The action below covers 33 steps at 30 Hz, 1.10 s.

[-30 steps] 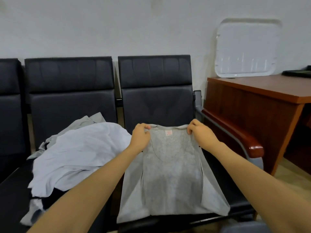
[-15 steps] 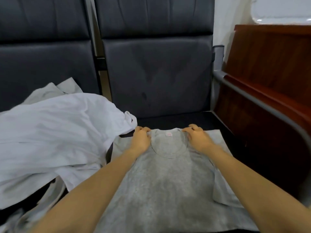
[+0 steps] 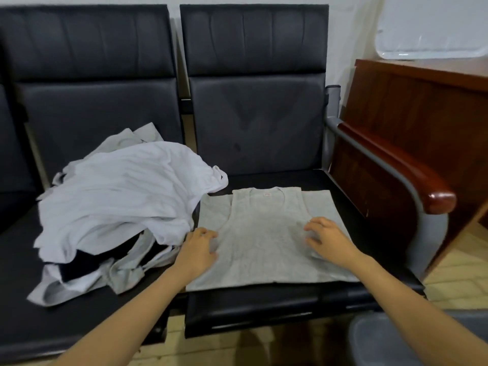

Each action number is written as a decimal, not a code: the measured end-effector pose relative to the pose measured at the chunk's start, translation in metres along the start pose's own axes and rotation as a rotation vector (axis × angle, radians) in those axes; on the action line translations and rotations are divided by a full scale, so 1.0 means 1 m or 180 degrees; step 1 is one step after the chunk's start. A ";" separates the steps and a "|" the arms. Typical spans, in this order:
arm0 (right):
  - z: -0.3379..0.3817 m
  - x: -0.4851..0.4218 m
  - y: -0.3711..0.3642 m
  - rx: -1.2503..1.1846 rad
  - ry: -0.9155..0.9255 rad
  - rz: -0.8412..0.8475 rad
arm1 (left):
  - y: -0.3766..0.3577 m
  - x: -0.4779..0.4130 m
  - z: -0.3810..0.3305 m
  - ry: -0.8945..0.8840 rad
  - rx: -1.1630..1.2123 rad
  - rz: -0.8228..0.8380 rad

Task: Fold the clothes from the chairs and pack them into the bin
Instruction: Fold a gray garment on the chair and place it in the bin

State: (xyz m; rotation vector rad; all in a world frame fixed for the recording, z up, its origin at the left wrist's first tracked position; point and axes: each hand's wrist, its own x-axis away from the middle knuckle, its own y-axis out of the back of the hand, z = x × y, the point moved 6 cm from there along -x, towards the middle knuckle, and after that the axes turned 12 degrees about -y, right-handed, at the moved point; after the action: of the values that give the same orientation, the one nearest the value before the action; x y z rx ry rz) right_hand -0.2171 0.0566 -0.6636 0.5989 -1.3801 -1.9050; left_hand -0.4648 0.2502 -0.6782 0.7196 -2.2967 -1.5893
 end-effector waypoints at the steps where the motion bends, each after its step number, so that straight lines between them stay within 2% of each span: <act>1: -0.004 0.012 0.001 0.0049 -0.0032 0.0030 | 0.000 0.014 0.003 0.0129 -0.0039 0.0066; 3: -0.016 0.033 0.001 0.0017 -0.0188 0.0121 | 0.001 0.038 0.007 0.0395 0.0069 0.0094; 6: -0.033 0.056 -0.002 -0.0147 -0.0467 0.0166 | 0.003 0.059 0.014 0.0805 0.0937 -0.0116; 11: -0.050 0.072 0.003 -0.0274 -0.1043 -0.0461 | -0.004 0.073 0.023 0.1374 0.1576 -0.0363; 14: -0.051 0.075 0.011 -0.0725 -0.1184 -0.0735 | -0.001 0.071 0.021 0.1219 0.1894 -0.0842; 16: -0.056 0.075 0.018 -0.1161 -0.1388 -0.0881 | 0.002 0.069 0.018 0.1033 0.1775 -0.0977; 18: -0.068 0.075 0.023 -0.1446 -0.1729 -0.0913 | 0.004 0.068 0.017 0.0932 0.1503 -0.0947; 20: -0.076 0.077 0.019 -0.1258 -0.1949 -0.0750 | -0.001 0.068 0.015 0.0854 0.1333 -0.0713; 22: -0.074 0.079 0.015 -0.0818 -0.1732 -0.0807 | -0.007 0.068 0.012 0.0717 0.1105 -0.0534; 24: -0.061 0.083 0.012 -0.0273 -0.1176 -0.1114 | -0.008 0.068 0.005 0.0437 0.0654 -0.0584; 27: -0.028 0.087 0.009 -0.0101 -0.0220 -0.1467 | -0.007 0.068 -0.011 0.0070 0.0154 -0.0704; 28: -0.016 0.086 0.006 -0.0139 0.0009 -0.1353 | -0.007 0.065 -0.016 -0.0099 0.0068 -0.0751; 30: 0.002 0.081 -0.009 -0.0223 0.0158 -0.0704 | -0.009 0.063 -0.025 -0.0330 -0.0112 -0.0733; 31: 0.005 0.077 -0.018 -0.0098 0.0120 -0.0410 | -0.009 0.063 -0.030 -0.0366 -0.0249 -0.0623; 33: 0.002 0.072 -0.020 0.0344 -0.0144 -0.0179 | -0.010 0.064 -0.037 -0.0311 -0.0350 -0.0329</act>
State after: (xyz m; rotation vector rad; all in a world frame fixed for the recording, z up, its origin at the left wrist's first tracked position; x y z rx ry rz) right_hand -0.2705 0.0069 -0.6794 0.6570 -1.5174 -1.9079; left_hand -0.4981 0.1836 -0.6783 0.7605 -2.2505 -1.8192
